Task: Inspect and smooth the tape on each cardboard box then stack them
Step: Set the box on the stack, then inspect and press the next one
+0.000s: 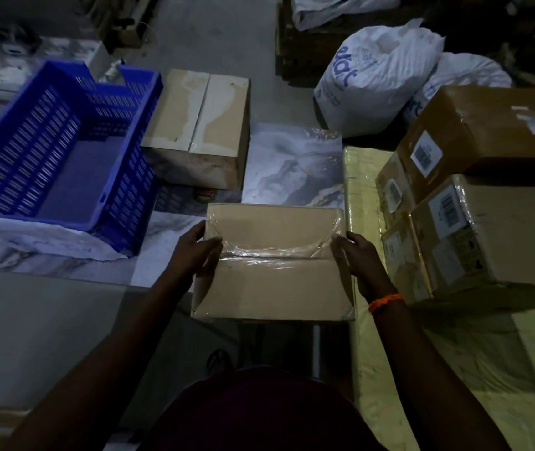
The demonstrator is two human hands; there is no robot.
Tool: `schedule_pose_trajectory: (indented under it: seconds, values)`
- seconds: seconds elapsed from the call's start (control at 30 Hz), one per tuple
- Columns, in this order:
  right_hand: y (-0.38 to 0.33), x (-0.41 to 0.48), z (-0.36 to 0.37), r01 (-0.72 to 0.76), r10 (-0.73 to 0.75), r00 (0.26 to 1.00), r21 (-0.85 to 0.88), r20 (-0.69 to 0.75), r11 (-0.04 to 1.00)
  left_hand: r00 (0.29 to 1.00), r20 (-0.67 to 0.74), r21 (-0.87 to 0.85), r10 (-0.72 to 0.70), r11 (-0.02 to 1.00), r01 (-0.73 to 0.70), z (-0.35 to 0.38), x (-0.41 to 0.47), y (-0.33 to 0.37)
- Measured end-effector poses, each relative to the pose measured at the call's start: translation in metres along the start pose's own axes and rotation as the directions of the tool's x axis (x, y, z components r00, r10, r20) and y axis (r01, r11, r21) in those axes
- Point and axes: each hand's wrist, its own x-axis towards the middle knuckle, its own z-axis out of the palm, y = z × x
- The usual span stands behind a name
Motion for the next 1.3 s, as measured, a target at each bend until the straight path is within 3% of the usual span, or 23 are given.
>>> schedule_pose_trajectory:
  seconds: [0.1,0.3,0.53,0.7,0.97,1.07,1.17,1.23,1.3]
  values:
    - [-0.016,0.002,0.008,-0.001,0.001,0.999,-0.017,0.038,1.000,0.994,-0.003,-0.120,-0.113,0.986,0.112,0.009,0.006,0.018]
    - [-0.026,-0.007,-0.002,0.063,-0.060,0.997,0.075,-0.048,0.995,0.998,-0.047,-0.136,0.037,0.990,-0.043,0.003,-0.005,0.031]
    - [-0.041,-0.035,-0.014,0.222,-0.171,0.966,0.288,-0.193,0.931,0.995,-0.092,-0.431,0.043,0.899,-0.079,0.000,-0.030,0.060]
    - [-0.035,-0.052,-0.008,0.255,-0.190,0.957,0.323,-0.218,0.912,0.985,-0.147,-0.357,0.086,0.924,-0.133,0.005,-0.038,0.050]
    - [0.002,-0.051,-0.002,0.249,-0.214,0.948,0.134,-0.236,0.959,0.976,-0.207,-0.286,0.070,0.950,-0.129,0.006,-0.037,0.015]
    - [0.002,-0.057,0.001,0.231,-0.211,0.945,0.052,-0.251,0.972,0.973,-0.199,-0.209,0.117,0.965,-0.158,0.006,-0.039,0.008]
    - [-0.007,-0.065,0.006,0.287,-0.357,0.887,-0.254,-0.295,0.924,0.927,-0.252,0.032,0.276,0.960,-0.278,0.008,-0.038,0.006]
    - [-0.016,-0.066,0.014,0.433,-0.557,0.801,-0.431,-0.217,0.791,0.835,-0.232,0.305,0.499,0.853,-0.424,0.012,-0.035,0.012]
    - [-0.027,-0.061,0.028,0.584,-0.689,0.725,-0.520,-0.010,0.623,0.740,-0.052,0.533,0.670,0.646,-0.547,0.020,-0.027,0.026]
